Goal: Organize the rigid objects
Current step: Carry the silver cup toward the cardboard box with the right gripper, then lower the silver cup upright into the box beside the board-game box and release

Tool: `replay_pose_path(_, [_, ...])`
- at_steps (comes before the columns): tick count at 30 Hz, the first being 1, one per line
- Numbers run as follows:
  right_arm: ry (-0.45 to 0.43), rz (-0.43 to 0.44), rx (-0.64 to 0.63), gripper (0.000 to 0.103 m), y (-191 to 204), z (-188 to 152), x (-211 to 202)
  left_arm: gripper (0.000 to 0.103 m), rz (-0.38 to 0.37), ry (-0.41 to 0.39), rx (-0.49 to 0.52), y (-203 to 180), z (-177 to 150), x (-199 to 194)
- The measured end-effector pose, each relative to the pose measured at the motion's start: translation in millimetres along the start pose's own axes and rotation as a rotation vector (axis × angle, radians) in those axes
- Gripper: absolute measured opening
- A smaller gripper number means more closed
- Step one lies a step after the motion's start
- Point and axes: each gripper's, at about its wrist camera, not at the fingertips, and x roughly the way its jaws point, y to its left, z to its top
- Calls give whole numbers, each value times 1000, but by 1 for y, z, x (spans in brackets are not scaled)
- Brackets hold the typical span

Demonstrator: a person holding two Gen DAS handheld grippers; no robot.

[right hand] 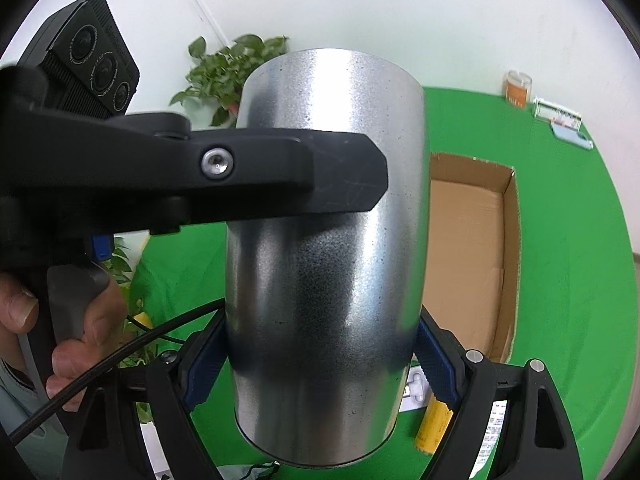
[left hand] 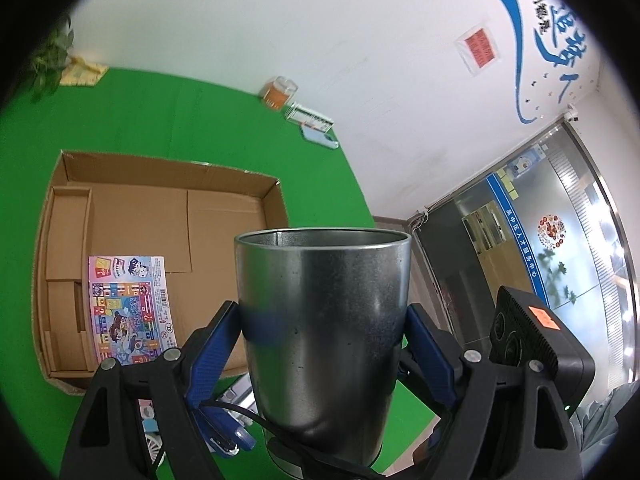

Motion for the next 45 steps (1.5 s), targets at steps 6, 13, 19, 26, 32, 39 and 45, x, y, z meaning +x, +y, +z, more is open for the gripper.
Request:
replay_pose_path(6, [60,10,30,83,-15,15,27,83,0,45,-45,30,11,32])
replay_pose_path(13, [137,38,90,83,-41,21,81,83,12,119,-100,66,18,72])
replay_pose_path(19, [203,71,167,83,-61,19,122,83,34,194,-137,97,17,105])
replay_pose_path(26, [264,120,267,83,-79,2,166,83,74,264,-174,123,10,134])
replay_pose_path(32, [284,153,315,83,-84,-10,195,81,189,317,-180,136,8,144])
replay_pose_path(39, [327,76,390,86,-95,-24,211,81,175,224,-255,141,17,92])
replay_pose_path(45, [214,59,310,102,-78,-11,161,81,283,97,-160,106,17,17])
